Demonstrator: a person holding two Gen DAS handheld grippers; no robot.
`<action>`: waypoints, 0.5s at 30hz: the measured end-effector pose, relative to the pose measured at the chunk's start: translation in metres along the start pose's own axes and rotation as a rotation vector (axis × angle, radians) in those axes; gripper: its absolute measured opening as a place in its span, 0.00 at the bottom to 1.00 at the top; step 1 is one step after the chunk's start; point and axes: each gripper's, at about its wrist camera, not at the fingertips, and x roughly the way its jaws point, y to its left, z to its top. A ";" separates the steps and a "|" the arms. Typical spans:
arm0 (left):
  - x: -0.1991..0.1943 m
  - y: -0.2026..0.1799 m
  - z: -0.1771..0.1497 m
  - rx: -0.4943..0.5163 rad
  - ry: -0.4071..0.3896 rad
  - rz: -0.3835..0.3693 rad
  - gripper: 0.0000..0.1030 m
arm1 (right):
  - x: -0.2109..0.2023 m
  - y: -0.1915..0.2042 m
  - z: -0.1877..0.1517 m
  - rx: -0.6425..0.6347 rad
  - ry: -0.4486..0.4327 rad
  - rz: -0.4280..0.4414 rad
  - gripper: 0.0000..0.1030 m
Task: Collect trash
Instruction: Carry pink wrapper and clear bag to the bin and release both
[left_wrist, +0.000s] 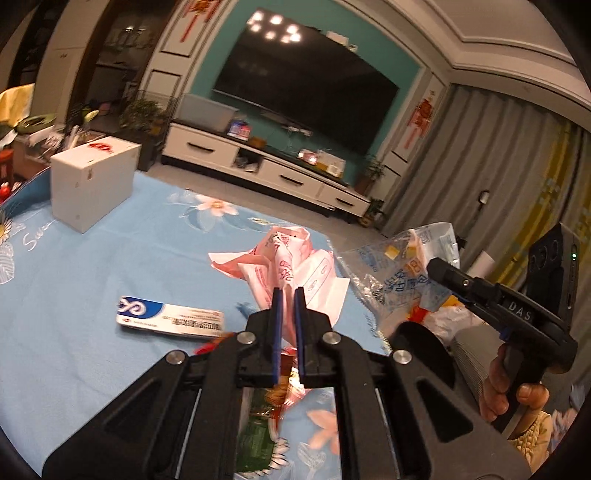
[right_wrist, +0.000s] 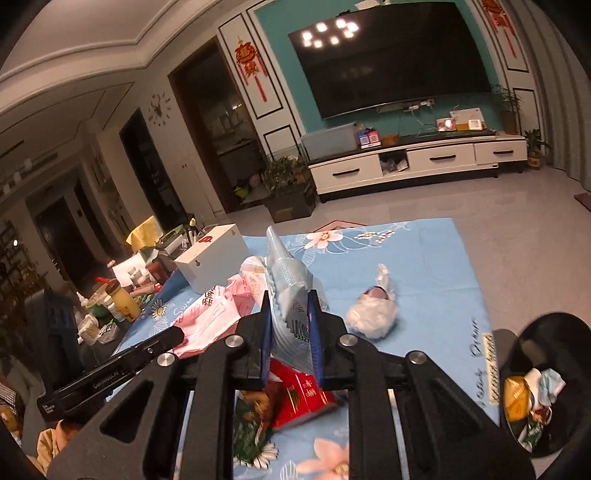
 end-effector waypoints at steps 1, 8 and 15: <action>-0.002 -0.009 -0.003 0.012 0.006 -0.018 0.07 | -0.008 -0.003 -0.003 0.008 -0.003 -0.006 0.18; 0.005 -0.059 -0.019 0.094 0.077 -0.104 0.07 | -0.050 -0.036 -0.028 0.098 -0.009 -0.062 0.18; 0.025 -0.111 -0.039 0.188 0.157 -0.150 0.07 | -0.095 -0.074 -0.053 0.169 -0.047 -0.156 0.18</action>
